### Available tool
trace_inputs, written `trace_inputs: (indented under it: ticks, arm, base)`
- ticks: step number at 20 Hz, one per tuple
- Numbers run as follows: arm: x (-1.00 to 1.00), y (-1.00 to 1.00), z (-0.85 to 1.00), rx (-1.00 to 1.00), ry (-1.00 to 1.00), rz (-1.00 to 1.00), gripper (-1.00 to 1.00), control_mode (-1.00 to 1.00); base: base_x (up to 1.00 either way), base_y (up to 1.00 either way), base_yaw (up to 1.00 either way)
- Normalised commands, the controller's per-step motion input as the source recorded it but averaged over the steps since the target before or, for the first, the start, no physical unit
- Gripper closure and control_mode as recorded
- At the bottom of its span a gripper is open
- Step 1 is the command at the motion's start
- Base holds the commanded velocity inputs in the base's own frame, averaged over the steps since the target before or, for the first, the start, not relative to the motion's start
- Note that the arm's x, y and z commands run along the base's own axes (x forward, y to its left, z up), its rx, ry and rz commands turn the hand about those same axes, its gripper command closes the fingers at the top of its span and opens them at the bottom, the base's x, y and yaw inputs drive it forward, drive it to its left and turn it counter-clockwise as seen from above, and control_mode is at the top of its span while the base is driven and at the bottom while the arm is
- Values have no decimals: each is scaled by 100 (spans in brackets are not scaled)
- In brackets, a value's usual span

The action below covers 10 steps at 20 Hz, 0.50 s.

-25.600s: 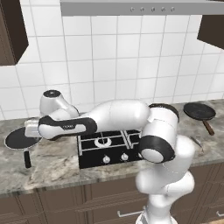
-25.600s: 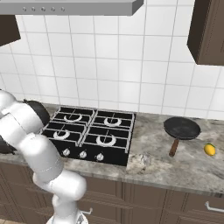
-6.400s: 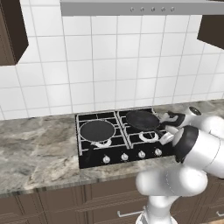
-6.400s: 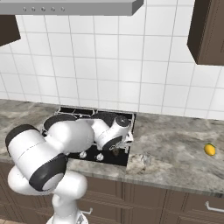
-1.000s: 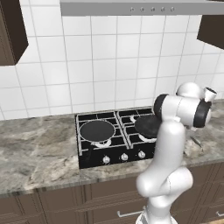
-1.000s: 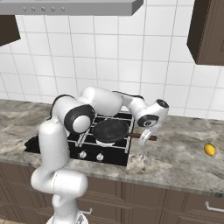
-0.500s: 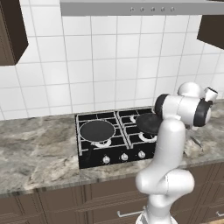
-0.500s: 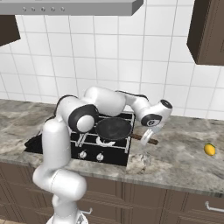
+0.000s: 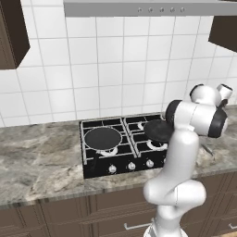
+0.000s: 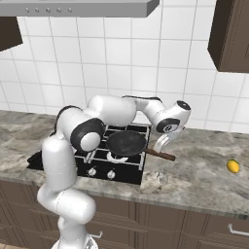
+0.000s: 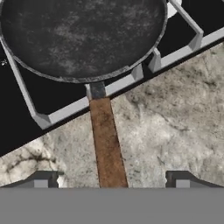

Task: Place both pans onto different burners. Then place the lemon and the fish on different pans.

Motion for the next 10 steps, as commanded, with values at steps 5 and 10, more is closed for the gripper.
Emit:
trace_inputs:
  ticks: [5, 10]
  arm:
    - [-41, 3, 48, -2, 0, -37, -100, -100]
    - [-42, 1, 39, -1, 0, -48, -100, -100]
  base:
    - [0, 0, 0]
    - [0, 0, 0]
